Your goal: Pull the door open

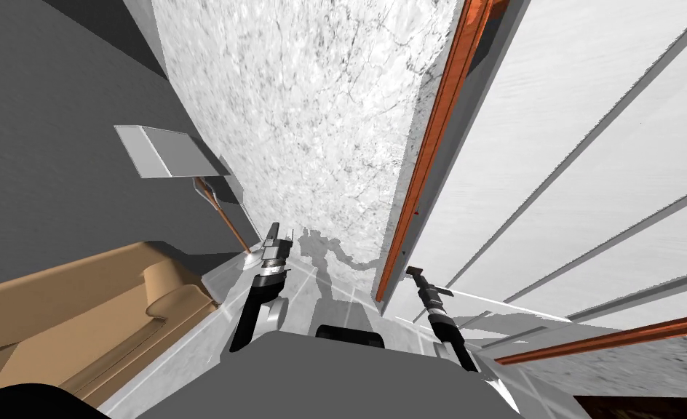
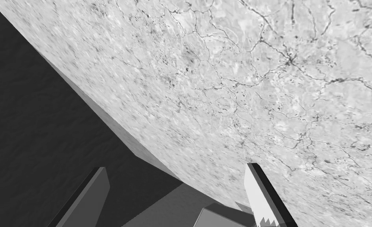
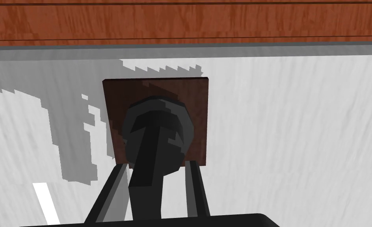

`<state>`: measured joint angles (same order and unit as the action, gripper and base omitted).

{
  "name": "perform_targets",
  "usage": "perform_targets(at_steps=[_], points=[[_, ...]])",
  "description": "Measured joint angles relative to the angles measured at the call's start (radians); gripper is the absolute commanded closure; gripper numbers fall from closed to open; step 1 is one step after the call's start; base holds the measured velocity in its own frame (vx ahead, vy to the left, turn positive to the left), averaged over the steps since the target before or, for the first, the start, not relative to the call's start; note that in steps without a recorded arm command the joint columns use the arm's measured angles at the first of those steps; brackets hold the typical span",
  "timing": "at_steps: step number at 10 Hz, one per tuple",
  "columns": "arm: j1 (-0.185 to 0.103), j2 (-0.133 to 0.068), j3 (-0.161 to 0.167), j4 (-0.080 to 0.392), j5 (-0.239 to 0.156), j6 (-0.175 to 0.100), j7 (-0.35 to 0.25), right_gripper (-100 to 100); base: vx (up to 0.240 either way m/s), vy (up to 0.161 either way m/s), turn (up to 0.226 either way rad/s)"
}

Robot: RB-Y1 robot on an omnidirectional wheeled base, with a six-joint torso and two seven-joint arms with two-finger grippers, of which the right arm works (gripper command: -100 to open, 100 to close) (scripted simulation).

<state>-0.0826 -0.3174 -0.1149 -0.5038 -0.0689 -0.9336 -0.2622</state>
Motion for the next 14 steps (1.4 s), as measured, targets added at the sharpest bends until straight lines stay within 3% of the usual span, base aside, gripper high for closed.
perform_targets(at_steps=[4,5,14], points=[[0.014,-0.026,0.047,0.003,0.032,-0.031,-0.055,100,-0.214,-0.052,0.082],[0.017,-0.024,0.051,0.007,0.034,-0.032,-0.058,100,-0.151,-0.025,0.127],[0.01,-0.014,0.009,0.007,0.044,-0.018,-0.046,100,-0.229,-0.089,0.23]])
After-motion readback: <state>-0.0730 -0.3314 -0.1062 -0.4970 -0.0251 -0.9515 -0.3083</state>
